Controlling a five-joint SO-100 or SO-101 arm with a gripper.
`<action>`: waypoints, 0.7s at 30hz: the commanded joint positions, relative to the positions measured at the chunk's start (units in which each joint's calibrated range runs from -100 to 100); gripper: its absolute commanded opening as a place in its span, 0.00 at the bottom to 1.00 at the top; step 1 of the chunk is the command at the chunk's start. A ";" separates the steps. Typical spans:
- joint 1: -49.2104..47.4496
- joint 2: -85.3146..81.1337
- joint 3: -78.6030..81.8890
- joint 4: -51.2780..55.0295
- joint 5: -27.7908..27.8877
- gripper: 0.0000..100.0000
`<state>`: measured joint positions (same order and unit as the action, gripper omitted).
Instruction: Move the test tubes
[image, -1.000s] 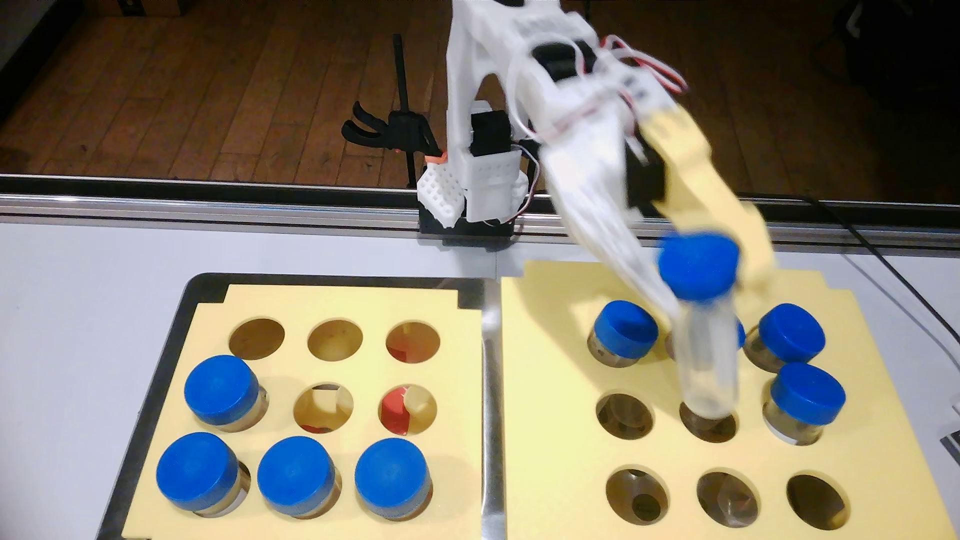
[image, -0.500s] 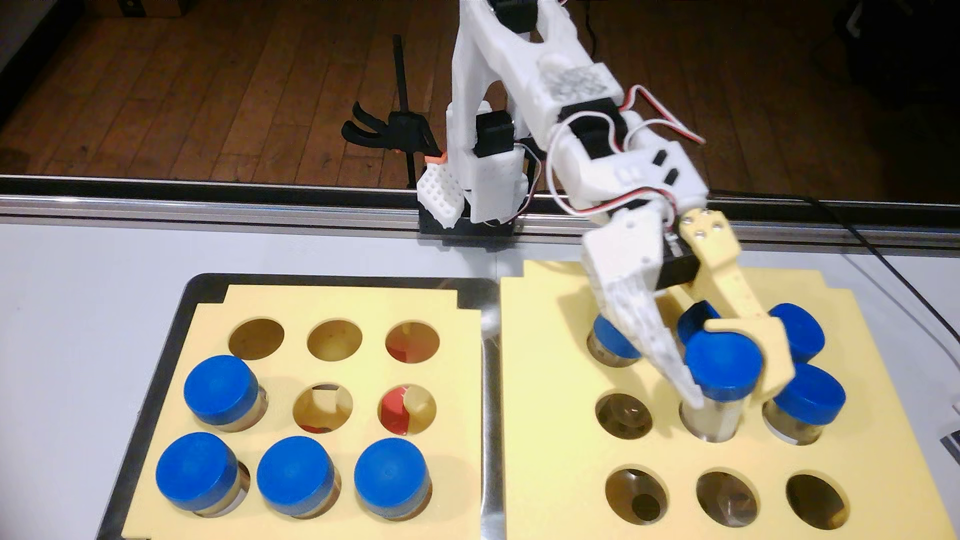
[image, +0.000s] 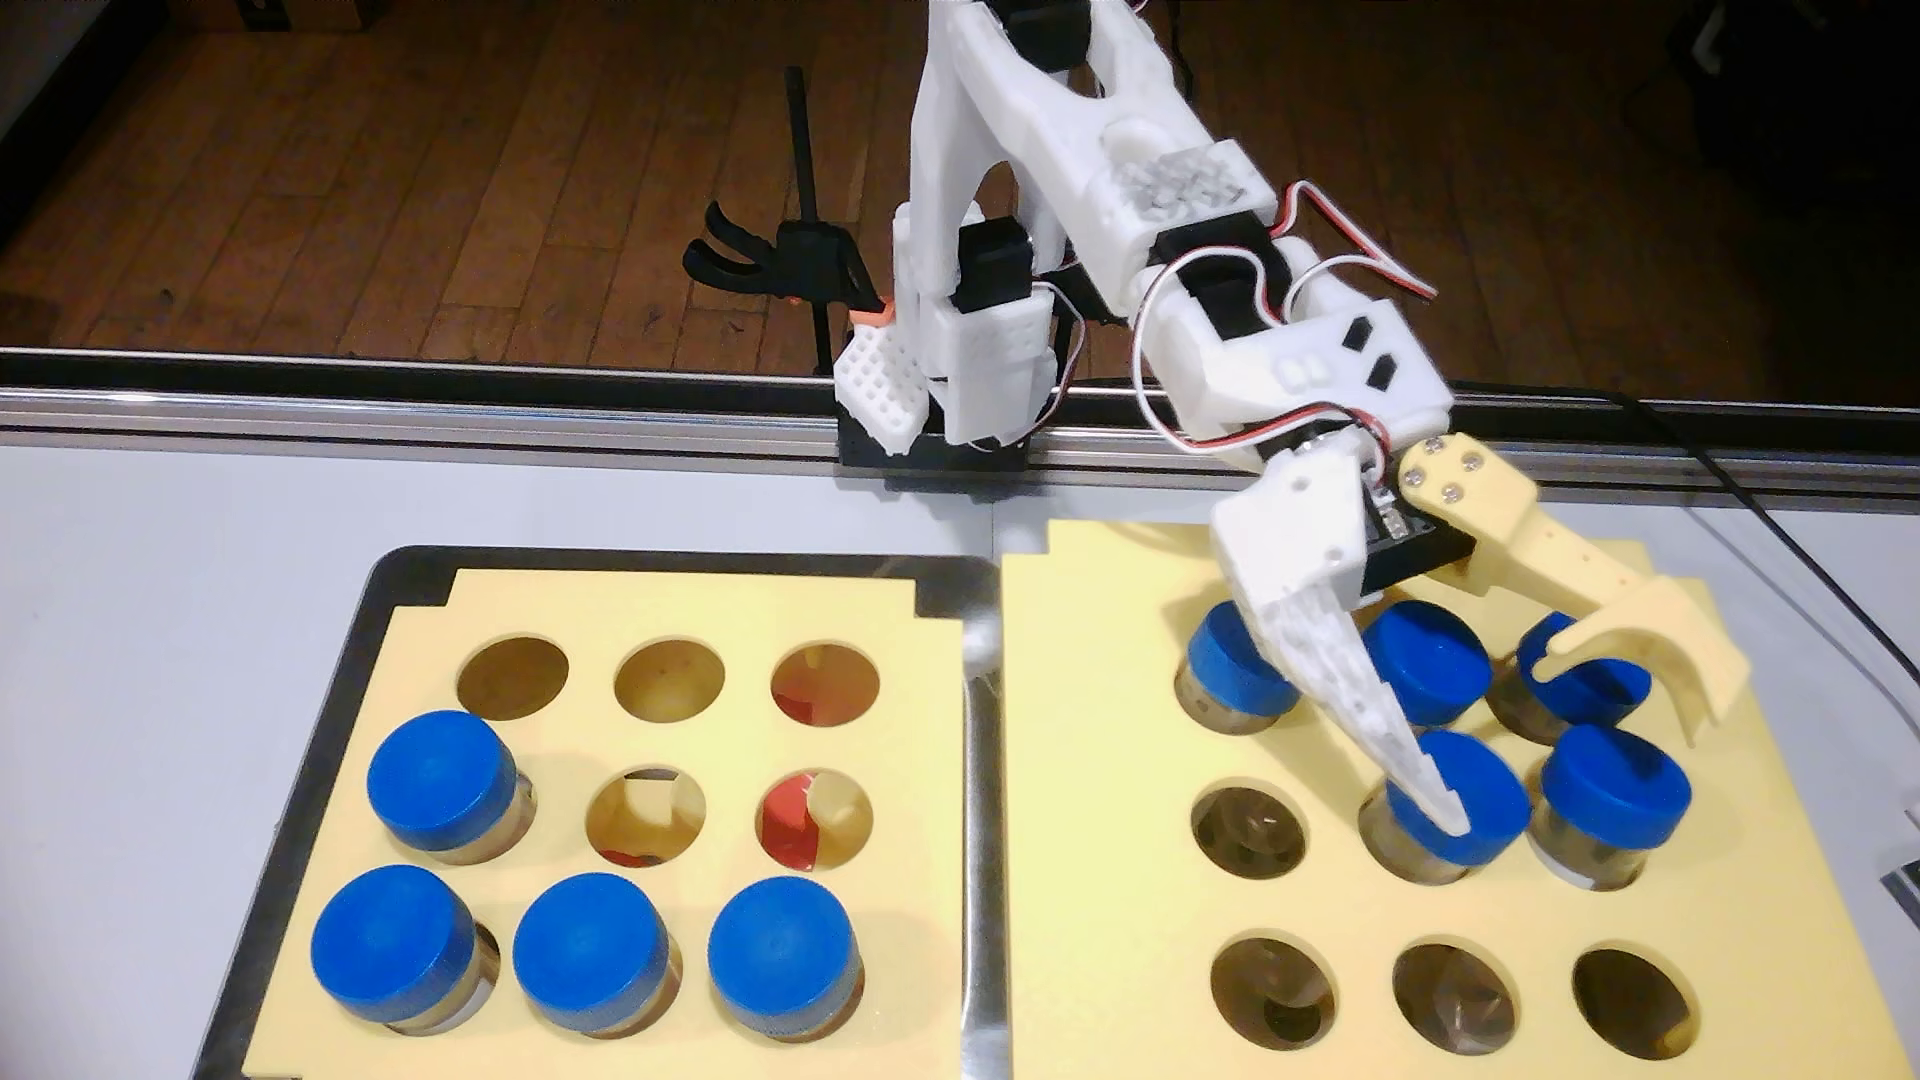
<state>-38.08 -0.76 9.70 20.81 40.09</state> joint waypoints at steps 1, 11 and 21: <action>6.18 -2.67 -4.57 -0.60 0.13 0.37; 35.89 -31.24 9.32 -0.40 -0.13 0.37; 49.67 -27.77 29.12 -1.18 5.36 0.38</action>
<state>10.67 -32.80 40.33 20.71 43.46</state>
